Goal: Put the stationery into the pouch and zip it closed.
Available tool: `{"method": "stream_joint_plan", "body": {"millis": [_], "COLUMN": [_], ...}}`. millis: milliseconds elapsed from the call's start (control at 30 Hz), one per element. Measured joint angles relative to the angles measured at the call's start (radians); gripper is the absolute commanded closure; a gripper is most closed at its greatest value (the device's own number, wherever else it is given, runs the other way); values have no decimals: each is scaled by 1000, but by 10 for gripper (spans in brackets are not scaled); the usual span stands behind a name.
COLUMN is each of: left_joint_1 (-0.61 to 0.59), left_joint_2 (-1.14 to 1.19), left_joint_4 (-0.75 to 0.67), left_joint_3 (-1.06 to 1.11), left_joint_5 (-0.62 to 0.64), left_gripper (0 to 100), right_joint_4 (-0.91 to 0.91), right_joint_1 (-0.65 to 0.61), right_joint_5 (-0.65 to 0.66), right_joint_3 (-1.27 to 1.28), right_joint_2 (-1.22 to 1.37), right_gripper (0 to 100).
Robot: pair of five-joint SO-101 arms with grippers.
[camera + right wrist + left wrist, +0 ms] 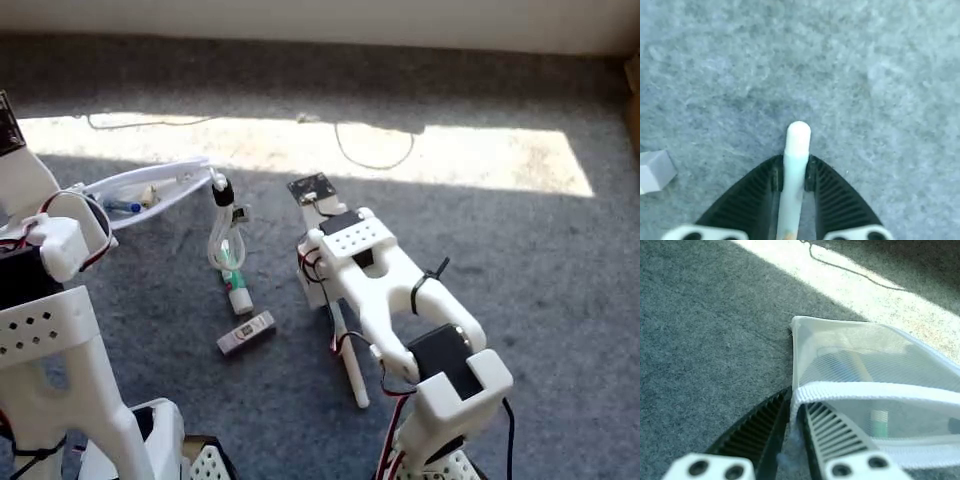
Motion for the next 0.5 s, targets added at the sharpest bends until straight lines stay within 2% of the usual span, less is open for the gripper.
{"method": "stream_joint_plan", "body": {"millis": [200,500], "left_joint_1": [17,170], "left_joint_2": [0,2], "left_joint_4": [0,21], "left_joint_3": [0,-40], "left_joint_5": [0,0], "left_gripper": [994,994], "right_joint_4": [89,127], "right_joint_1": [-8,57], "right_joint_5": [2,2], "right_joint_3": [6,75], "right_joint_2": [-123,-428], "right_gripper": [994,994]}}
